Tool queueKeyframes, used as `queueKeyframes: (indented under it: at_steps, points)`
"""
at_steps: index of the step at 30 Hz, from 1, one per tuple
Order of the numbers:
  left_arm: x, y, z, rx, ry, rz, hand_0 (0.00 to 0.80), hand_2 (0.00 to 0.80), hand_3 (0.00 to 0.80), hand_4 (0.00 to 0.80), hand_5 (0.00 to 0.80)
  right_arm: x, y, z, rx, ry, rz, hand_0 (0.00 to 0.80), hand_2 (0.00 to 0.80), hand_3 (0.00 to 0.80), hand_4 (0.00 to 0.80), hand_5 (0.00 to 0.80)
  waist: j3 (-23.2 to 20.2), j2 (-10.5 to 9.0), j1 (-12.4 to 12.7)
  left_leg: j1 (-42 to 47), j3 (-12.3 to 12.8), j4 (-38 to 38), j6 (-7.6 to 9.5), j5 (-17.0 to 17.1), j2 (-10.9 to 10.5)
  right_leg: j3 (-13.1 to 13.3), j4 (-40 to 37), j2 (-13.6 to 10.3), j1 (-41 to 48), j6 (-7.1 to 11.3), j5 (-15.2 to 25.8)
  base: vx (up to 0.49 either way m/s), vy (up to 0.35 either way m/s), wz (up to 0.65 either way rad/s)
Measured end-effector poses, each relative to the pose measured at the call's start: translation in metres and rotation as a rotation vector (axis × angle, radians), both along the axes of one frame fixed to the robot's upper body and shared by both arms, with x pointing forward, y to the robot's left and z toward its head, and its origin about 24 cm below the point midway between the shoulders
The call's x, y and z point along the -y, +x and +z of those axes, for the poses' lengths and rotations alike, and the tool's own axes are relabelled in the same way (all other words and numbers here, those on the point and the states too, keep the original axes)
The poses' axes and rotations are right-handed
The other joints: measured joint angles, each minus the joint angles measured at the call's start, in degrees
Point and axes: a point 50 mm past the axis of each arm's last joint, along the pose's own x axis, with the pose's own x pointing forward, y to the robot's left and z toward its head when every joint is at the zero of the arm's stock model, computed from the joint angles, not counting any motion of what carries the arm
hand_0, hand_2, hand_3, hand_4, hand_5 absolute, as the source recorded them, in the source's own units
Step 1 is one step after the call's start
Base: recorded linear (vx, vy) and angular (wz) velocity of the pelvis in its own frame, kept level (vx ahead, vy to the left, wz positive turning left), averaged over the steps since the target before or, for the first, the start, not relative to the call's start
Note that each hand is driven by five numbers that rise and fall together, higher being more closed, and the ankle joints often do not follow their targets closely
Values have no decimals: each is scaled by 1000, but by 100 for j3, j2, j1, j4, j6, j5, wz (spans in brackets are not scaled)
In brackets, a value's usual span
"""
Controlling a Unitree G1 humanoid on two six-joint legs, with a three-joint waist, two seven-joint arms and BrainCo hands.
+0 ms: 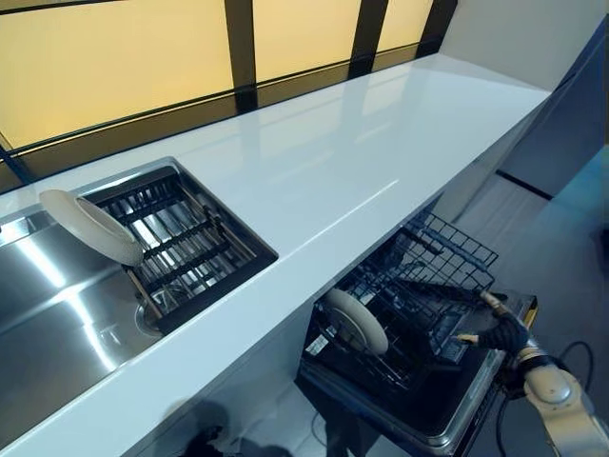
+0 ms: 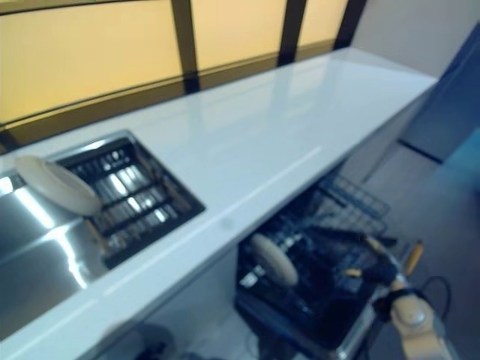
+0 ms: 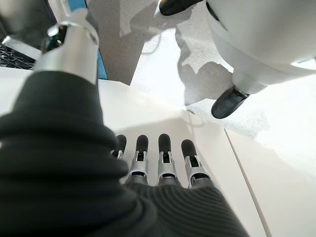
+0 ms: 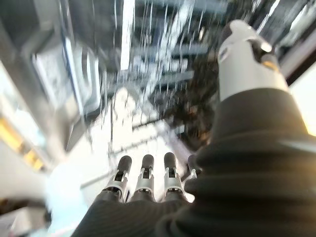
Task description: Take plates into dishwasher
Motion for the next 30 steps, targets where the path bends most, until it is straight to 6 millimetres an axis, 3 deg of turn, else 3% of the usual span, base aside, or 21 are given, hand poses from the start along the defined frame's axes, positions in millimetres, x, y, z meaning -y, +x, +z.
queueKeyframes:
  at_steps: [6, 14, 18, 24, 30]
  points:
    - [-1, -11, -4, -20, -9, 28, 0, 0, 0, 0, 0, 26, -1, 51, 162, -53, -54, 0, 0, 0, 0, 0, -157, 39, -11, 76, 14, -3, -13, -13, 18, 86, -1, 20, 53, -8, 4, 42, 37, -3]
    - [-8, -40, -15, -92, 7, 87, 0, 0, 0, 0, 0, 12, 13, 124, 414, -156, 69, 0, 0, 0, 0, 0, -425, 179, 102, 46, -40, -9, 6, -35, 8, 81, -6, 7, 119, 18, -29, 49, 59, 4]
    - [-10, -47, -17, -108, 12, 114, 0, 0, 0, 0, 0, 2, 19, 147, 460, -194, 145, 0, 0, 0, 0, 0, -599, 190, 207, -25, -186, -5, 24, -20, -19, 23, -5, -1, 147, 29, -60, 47, 62, 17]
    - [-10, -52, -18, -117, 10, 128, 0, 0, 0, 0, 0, -33, 41, 153, 421, -200, 328, 0, 0, 0, 0, 0, -709, 150, 514, -45, -377, -8, 46, -6, -85, -87, -7, -45, 263, 76, -119, 50, 58, 20]
    - [-11, -56, -19, -124, 13, 136, 0, 0, 0, 0, 0, -58, 56, 155, 399, -205, 430, 0, 0, 0, 0, 0, -744, 104, 833, -210, -785, -4, 110, 63, -249, -360, -5, -151, 367, 142, -182, 38, 54, 35]
